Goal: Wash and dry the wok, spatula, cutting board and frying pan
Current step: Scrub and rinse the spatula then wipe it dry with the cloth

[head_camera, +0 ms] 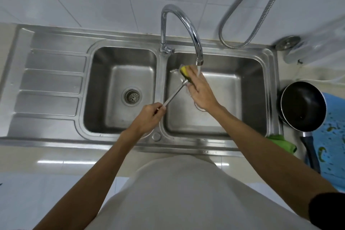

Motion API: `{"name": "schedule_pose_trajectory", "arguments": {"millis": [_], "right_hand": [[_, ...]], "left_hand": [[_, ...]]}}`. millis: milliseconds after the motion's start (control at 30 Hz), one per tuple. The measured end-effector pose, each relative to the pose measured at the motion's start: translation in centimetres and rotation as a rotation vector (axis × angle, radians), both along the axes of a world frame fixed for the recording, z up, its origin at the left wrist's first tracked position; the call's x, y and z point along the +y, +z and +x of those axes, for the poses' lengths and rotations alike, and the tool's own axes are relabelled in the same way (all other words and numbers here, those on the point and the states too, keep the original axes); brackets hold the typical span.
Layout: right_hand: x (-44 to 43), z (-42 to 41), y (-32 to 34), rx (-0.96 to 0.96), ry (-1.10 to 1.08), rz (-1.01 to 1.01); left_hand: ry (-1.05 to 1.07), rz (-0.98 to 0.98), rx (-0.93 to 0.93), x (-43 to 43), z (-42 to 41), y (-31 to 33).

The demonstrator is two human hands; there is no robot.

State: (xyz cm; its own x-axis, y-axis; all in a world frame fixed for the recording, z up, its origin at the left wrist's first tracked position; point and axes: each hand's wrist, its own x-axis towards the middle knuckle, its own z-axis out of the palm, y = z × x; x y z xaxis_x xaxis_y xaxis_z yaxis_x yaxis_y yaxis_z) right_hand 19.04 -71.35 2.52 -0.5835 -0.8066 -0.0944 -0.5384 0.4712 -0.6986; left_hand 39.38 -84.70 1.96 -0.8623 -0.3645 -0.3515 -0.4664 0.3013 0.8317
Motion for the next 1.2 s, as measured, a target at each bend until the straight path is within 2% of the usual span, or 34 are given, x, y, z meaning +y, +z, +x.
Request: {"name": "schedule_pose_trajectory", "arguments": {"millis": [100, 200, 300, 367, 467, 600, 700, 867, 1200], "right_hand": [[0.7, -0.3, -0.4, -0.086, -0.1, 0.015], [2.2, 0.7, -0.9, -0.129, -0.035, 0.013], [2.8, 0.5, -0.9, -0.171, -0.198, -0.011], [2.5, 0.3, -0.8, -0.135, -0.267, -0.033], [1.9, 0.1, -1.0, -0.073, -0.27, -0.095], [1.4, -0.7, -2.0, -0.131, -0.336, 0.059], [1.3, -0.3, -1.7, -0.269, -0.358, 0.023], [1.1, 0.7, -1.0, -0.352, -0.297, -0.031], [1.3, 3.5, -2.1, -0.349, -0.399, -0.126]], "left_hand": [[0.022, 0.019, -0.009, 0.4, 0.2, -0.3], [0.095, 0.065, -0.008, 0.3, 0.1, -0.4], [0.058, 0.069, -0.019, 0.5, 0.1, -0.4], [0.034, 0.078, -0.023, 0.9, 0.0, -0.3], [0.003, 0.077, -0.017, 1.6, -0.1, -0.1], [-0.037, 0.029, -0.016, 2.3, -0.2, 0.4], [-0.047, 0.003, -0.017, 2.5, -0.1, 0.7], [-0.04, -0.033, -0.044, 1.8, 0.3, 1.4], [-0.079, -0.118, -0.113, 0.1, -0.8, 3.0]]}}
